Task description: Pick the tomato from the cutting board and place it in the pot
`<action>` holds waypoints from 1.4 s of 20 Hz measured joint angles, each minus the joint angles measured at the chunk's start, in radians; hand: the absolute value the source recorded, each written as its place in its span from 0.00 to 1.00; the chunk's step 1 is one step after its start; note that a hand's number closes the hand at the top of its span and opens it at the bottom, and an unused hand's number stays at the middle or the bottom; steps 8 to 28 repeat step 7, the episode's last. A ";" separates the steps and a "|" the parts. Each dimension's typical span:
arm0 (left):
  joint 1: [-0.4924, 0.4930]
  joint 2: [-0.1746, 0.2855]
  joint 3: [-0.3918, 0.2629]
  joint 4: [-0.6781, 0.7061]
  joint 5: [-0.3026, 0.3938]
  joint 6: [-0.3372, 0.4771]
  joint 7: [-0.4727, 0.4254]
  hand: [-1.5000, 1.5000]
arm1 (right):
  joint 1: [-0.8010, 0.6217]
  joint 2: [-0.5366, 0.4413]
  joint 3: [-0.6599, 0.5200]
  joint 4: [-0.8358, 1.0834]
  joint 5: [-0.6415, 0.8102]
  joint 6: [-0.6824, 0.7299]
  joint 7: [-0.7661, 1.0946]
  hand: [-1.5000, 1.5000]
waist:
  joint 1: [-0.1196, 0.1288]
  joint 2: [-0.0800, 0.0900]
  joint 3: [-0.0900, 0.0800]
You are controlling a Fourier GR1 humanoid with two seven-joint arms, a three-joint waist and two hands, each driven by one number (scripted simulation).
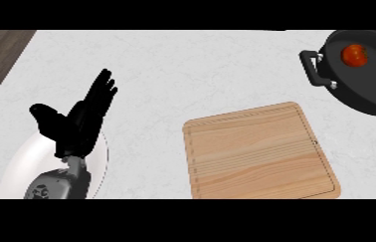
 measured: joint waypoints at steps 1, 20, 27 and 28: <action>-0.005 -0.001 0.000 0.000 0.001 0.000 0.006 0.50 | -0.007 -0.006 -0.025 0.006 -0.020 -0.015 -0.008 0.00 | -0.001 0.000 0.000; 0.012 0.004 0.000 -0.024 0.003 -0.004 0.018 0.50 | -0.023 -0.054 -0.154 0.031 -0.115 -0.138 -0.065 0.00 | 0.001 0.001 0.000; 0.012 0.004 0.000 -0.024 0.003 -0.004 0.018 0.50 | -0.023 -0.054 -0.154 0.031 -0.115 -0.138 -0.065 0.00 | 0.001 0.001 0.000; 0.012 0.004 0.000 -0.024 0.003 -0.004 0.018 0.50 | -0.023 -0.054 -0.154 0.031 -0.115 -0.138 -0.065 0.00 | 0.001 0.001 0.000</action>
